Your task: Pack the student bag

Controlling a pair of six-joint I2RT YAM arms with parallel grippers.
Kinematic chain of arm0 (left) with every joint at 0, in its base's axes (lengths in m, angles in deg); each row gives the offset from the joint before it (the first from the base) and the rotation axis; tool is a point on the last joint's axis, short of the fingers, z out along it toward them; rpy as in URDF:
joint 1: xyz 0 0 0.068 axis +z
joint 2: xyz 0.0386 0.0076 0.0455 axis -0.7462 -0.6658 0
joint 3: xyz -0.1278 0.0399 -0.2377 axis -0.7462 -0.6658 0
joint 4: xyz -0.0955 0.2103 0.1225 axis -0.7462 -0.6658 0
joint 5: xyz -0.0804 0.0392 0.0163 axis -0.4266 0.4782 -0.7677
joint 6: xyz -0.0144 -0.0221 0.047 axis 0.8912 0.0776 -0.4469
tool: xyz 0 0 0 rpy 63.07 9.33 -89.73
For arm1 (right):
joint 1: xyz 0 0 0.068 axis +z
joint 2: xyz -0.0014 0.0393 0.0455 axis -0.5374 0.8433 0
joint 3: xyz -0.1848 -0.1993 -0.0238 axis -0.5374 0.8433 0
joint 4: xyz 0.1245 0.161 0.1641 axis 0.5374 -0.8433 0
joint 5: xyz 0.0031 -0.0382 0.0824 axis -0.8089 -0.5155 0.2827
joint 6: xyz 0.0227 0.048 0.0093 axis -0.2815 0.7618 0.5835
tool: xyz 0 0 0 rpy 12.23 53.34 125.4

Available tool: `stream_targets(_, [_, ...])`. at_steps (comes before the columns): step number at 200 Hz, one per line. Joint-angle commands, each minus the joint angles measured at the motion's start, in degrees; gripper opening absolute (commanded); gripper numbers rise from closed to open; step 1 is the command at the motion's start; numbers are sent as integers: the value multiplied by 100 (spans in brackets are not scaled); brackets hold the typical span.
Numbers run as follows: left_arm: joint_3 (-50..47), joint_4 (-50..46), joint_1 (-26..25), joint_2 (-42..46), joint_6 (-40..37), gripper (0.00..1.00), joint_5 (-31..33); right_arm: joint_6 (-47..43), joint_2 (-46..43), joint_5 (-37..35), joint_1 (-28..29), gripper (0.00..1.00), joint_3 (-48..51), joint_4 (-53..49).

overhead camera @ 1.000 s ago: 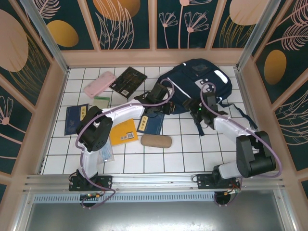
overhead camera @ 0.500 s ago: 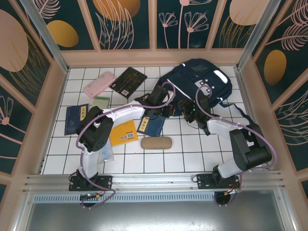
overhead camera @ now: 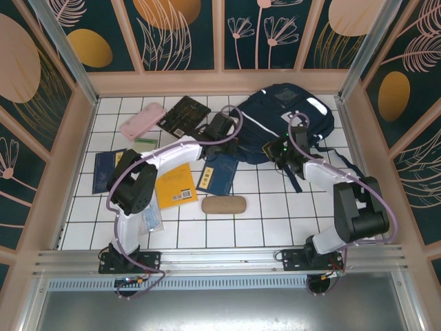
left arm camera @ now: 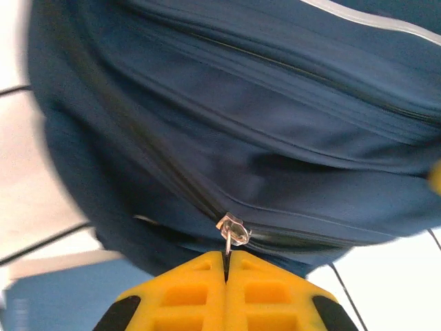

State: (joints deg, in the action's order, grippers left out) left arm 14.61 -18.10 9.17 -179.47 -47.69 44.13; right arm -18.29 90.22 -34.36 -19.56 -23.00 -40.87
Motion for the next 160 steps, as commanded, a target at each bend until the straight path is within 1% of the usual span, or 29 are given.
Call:
stream_targets(1, [358,-937,496,-281,120,0,1124,-483,-408,-499,-413,0,-151,-189])
stream_targets(30, [1186,-1389,956,-812,116,0,1508,-683,-731,-452,-651,0,72,-461])
stream_targets(45, [1578,-1478,1166,-1008,135,0,1373,-775,-830,-400,-801,0,217,-513])
stream_targets(60, [1669,-1415,1228,-931,75,0,1240,-868,-773,-260,-957,0,269,-551])
stream_targets(82, [1316,-1179,1228,-501,-13,0,857,-1142,-594,-265,-1115,0,119,-644])
stream_targets(115, [380,-889,1170,322,-45,0,251,-1656,-231,-403,-1435,0,-390,-845])
stream_targets(144, [-425,-488,899,1064,-46,0,-149,-2099,322,-567,-1767,0,-972,-1029])
stream_targets(160, [-628,-425,706,1192,-18,0,-250,-2258,568,-652,-1944,0,-1225,-1049])
